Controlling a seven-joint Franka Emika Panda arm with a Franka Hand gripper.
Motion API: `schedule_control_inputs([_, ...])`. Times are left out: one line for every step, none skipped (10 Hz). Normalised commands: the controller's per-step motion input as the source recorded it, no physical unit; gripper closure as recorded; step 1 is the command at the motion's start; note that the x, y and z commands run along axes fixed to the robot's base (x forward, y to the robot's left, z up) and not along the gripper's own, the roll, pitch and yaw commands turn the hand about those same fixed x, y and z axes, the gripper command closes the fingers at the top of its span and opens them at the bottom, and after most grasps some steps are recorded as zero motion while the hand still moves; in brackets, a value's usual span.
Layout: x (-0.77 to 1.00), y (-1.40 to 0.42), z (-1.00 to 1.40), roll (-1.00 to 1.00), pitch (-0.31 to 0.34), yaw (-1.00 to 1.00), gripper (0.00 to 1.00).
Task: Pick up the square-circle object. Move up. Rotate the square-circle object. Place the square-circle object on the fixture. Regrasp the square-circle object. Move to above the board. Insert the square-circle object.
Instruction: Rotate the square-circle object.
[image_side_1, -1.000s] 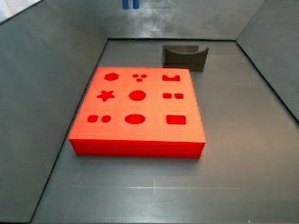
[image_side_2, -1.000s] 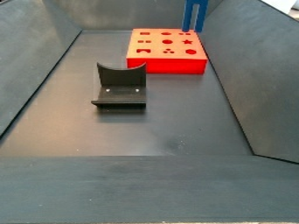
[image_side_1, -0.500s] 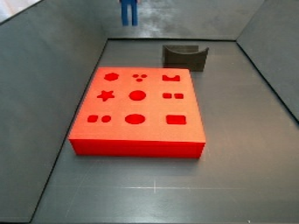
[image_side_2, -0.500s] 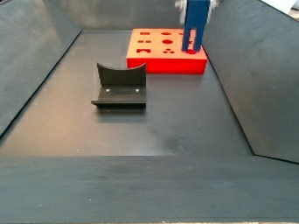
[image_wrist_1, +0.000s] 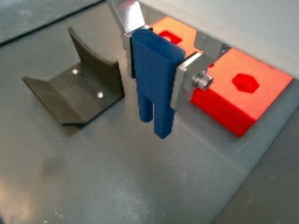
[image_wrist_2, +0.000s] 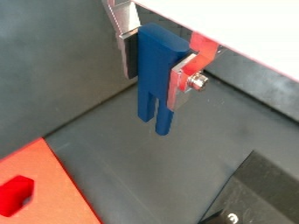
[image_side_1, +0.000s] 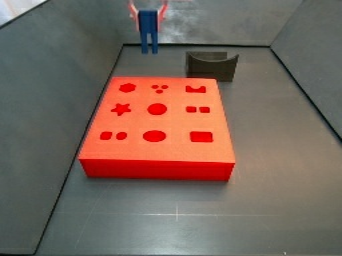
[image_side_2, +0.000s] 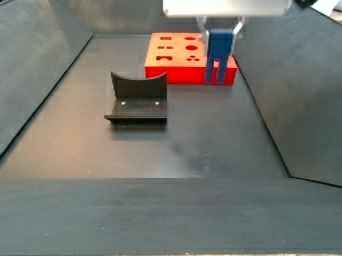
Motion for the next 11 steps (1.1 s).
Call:
schedule_control_inputs([0.03,0.02,-1.0,-0.17,-0.037,-0.04,1.0])
schedule_control_inputs([0.03,0.02,-0.99,-0.17,-0.039,-0.03,1.0])
schedule_control_inputs([0.03,0.02,-0.79,-0.18,-0.04,-0.03,1.0])
schedule_control_inputs([0.02,0.02,-0.64,-0.18,-0.038,-0.02,1.0])
schedule_control_inputs([0.03,0.01,-0.44,-0.18,-0.034,-0.02,1.0])
schedule_control_inputs([0.03,0.01,-0.35,-0.18,-0.033,-0.02,1.0])
schedule_control_inputs([0.0,0.0,0.0,-0.19,-0.024,-0.01,0.0])
schedule_control_inputs([0.0,0.0,1.0,-0.19,0.001,-0.01,0.0])
schedule_control_inputs([0.0,0.0,1.0,-0.19,0.007,-0.01,0.0])
schedule_control_inputs([-0.02,0.0,1.0,-0.19,0.035,-0.01,0.0])
schedule_control_inputs([-0.02,0.01,0.96,-0.18,0.047,-0.01,0.0])
